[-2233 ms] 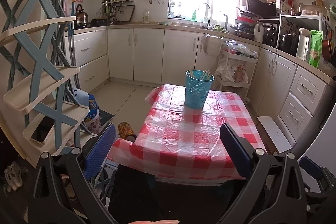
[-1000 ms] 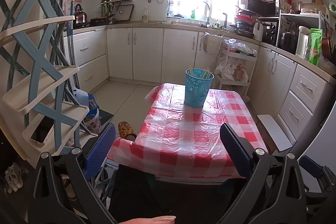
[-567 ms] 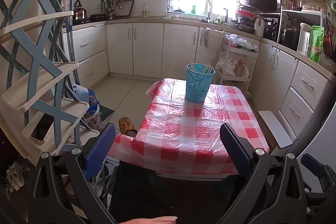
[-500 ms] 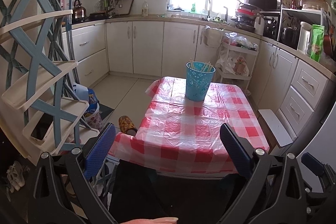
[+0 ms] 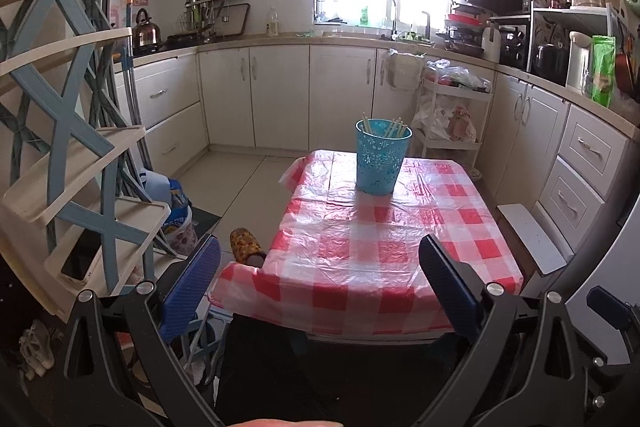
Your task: Organize utensils
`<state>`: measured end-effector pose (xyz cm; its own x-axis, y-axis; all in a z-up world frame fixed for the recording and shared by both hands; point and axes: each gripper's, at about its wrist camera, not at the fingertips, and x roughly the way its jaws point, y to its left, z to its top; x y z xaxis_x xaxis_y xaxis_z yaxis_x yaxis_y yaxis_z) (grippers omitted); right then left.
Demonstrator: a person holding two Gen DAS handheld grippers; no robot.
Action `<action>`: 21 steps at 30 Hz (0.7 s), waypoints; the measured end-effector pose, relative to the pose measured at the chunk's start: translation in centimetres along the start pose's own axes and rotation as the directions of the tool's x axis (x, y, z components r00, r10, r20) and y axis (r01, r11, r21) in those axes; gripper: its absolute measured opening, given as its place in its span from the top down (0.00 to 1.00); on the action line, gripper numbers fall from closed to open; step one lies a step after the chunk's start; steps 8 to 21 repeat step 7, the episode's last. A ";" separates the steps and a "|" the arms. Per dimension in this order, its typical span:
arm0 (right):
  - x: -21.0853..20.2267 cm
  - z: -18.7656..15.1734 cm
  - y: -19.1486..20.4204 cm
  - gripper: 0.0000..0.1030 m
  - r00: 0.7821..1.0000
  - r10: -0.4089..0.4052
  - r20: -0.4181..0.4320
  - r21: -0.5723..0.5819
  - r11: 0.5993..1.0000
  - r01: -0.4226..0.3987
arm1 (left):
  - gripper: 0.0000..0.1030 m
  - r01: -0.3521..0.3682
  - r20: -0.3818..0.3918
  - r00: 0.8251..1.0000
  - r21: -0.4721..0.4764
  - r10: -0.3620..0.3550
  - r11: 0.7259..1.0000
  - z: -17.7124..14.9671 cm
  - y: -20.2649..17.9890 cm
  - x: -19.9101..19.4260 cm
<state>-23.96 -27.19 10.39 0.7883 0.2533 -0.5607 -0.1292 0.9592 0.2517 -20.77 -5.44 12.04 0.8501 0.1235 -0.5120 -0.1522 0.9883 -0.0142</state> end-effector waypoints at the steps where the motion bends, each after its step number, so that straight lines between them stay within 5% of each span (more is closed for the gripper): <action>1: -0.1 -0.1 0.0 0.07 1.000 -0.001 0.000 -0.002 1.000 0.001 | 0.07 0.000 -0.009 1.000 -0.004 0.000 1.000 0.0 0.1 0.1; 21: 0.0 0.1 0.0 0.07 1.000 0.000 -0.008 -0.013 1.000 0.000 | 0.07 -0.002 -0.011 1.000 -0.016 0.002 1.000 0.0 0.6 0.4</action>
